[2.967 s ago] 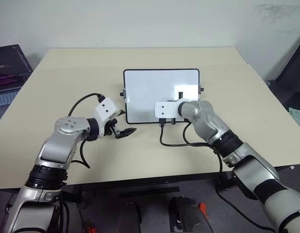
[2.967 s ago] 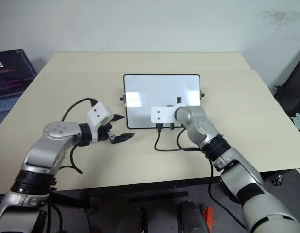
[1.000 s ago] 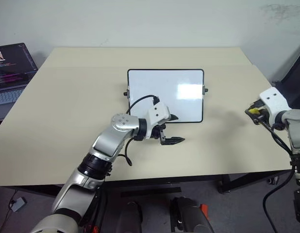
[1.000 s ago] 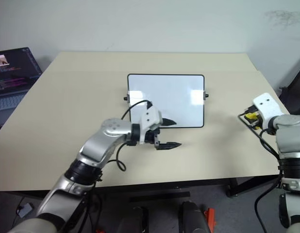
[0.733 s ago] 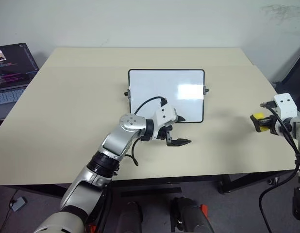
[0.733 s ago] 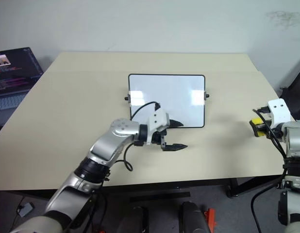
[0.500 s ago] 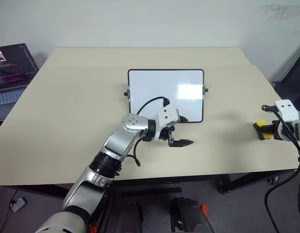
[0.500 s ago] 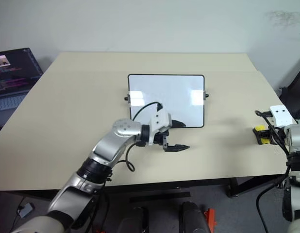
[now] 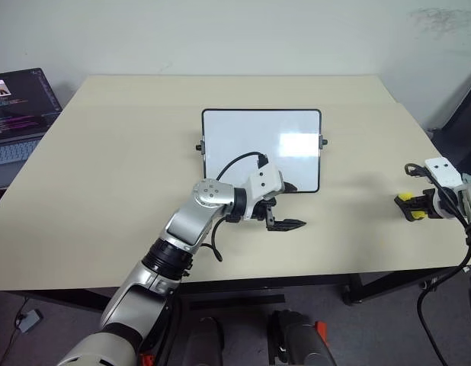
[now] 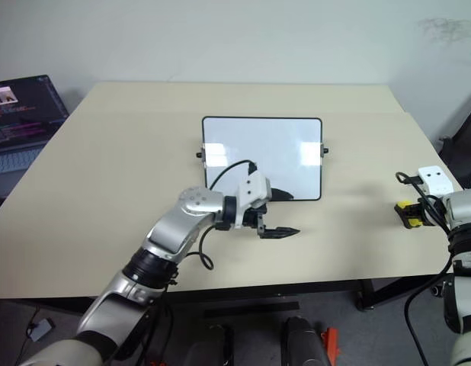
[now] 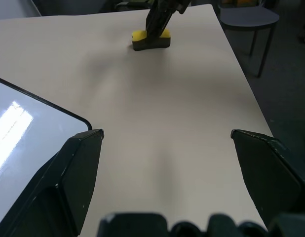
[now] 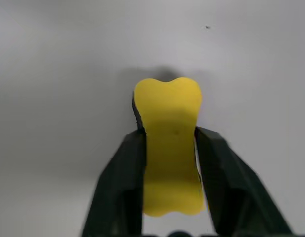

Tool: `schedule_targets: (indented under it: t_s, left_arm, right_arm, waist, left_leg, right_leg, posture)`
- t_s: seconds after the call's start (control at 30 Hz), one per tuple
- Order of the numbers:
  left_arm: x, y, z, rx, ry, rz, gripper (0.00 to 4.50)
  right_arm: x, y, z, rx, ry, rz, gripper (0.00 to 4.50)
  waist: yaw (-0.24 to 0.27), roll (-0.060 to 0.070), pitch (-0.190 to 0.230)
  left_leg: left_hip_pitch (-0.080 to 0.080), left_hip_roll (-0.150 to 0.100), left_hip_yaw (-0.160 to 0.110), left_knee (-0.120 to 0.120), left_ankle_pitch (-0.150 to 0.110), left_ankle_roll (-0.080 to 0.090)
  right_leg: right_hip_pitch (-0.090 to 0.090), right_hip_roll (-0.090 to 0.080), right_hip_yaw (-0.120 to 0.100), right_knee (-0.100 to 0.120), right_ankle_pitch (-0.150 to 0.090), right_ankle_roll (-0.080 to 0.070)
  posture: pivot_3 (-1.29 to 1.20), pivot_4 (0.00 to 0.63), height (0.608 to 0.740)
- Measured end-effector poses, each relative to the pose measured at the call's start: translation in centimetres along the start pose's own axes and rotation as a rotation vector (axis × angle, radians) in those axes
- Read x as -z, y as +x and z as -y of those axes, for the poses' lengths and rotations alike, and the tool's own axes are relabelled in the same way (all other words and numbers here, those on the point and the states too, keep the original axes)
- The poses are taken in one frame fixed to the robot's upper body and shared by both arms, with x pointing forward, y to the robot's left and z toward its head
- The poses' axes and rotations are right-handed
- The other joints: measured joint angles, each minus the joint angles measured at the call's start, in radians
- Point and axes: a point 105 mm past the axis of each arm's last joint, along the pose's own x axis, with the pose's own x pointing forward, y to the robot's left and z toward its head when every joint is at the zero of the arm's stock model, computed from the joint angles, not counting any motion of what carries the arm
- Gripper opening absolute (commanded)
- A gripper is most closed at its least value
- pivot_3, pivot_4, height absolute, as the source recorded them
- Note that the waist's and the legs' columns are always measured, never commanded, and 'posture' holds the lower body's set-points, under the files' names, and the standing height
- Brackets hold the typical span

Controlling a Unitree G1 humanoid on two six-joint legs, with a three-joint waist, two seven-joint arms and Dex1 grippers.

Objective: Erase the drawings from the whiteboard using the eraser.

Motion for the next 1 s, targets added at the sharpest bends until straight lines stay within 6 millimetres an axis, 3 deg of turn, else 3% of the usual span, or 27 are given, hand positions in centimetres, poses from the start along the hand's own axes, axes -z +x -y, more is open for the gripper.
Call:
schedule_targets:
  t_s: [0.17,0.37,0.5,0.57,0.8,0.9,1.0]
  left_arm:
    - [0.0,0.0,0.0,-0.001,0.000,0.000,4.50]
    - [0.3,-1.2,-0.9,-0.041,-0.010,-0.013,4.50]
    - [-0.7,-4.3,-3.6,-0.208,-0.093,0.079,4.50]
    - [-1.2,-6.6,-5.7,-0.350,-0.113,0.120,4.50]
    - [-1.5,-13.5,-10.1,-0.749,-0.158,0.196,4.50]
    - [-1.0,-16.0,-11.0,-0.900,-0.175,0.200,4.50]
    - [0.6,-17.4,-11.0,-0.993,-0.211,0.180,4.50]
  right_arm:
    - [-0.4,-0.1,0.1,-0.003,0.012,0.007,4.47]
    - [-2.3,-1.7,0.1,0.008,-0.009,0.073,4.49]
    - [-7.2,-4.9,-1.6,-0.008,-0.034,0.308,4.49]
    - [-9.6,-5.8,-3.8,-0.015,-0.110,0.448,4.49]
    - [-10.3,-2.5,-9.9,-0.098,-0.109,0.662,4.49]
    - [-10.5,-2.0,-11.0,-0.103,-0.074,0.753,4.49]
    - [-10.7,-2.0,-11.3,-0.130,0.012,0.827,4.49]
  waist:
    - [-0.004,0.000,0.000]
    - [-0.004,0.001,0.000]
    - [-0.016,0.001,0.001]
    - [-0.022,0.001,0.001]
    - [-0.021,0.001,0.001]
    - [-0.020,0.001,0.001]
    - [-0.019,0.001,0.001]
  left_leg:
    - [0.000,0.000,0.000,0.000,0.000,0.000]
    - [0.000,0.000,0.000,0.000,0.000,0.000]
    - [0.000,0.001,-0.001,0.000,0.000,0.000]
    - [0.001,0.001,-0.002,0.000,0.000,0.000]
    - [-0.001,0.000,-0.001,0.000,0.000,0.000]
    - [-0.001,0.000,-0.001,-0.001,0.000,0.000]
    - [-0.001,0.000,-0.001,-0.001,0.000,0.000]
  right_leg:
    - [0.000,0.000,0.000,0.000,0.000,0.000]
    - [0.000,0.000,0.000,0.000,0.000,0.000]
    - [-0.001,0.000,0.000,0.001,0.000,0.000]
    - [0.000,0.001,-0.001,0.001,0.000,0.000]
    - [0.001,0.001,0.000,0.000,0.002,0.003]
    - [0.001,0.001,0.000,-0.001,0.004,0.007]
    - [0.001,0.001,0.000,-0.001,0.005,0.007]
  posture:
    - [0.00,0.150,0.740]
    - [0.00,0.150,0.740]
    - [0.00,0.150,0.740]
    - [0.00,0.150,0.740]
    - [0.00,0.150,0.740]
    - [0.00,0.150,0.740]
    - [0.00,0.150,0.740]
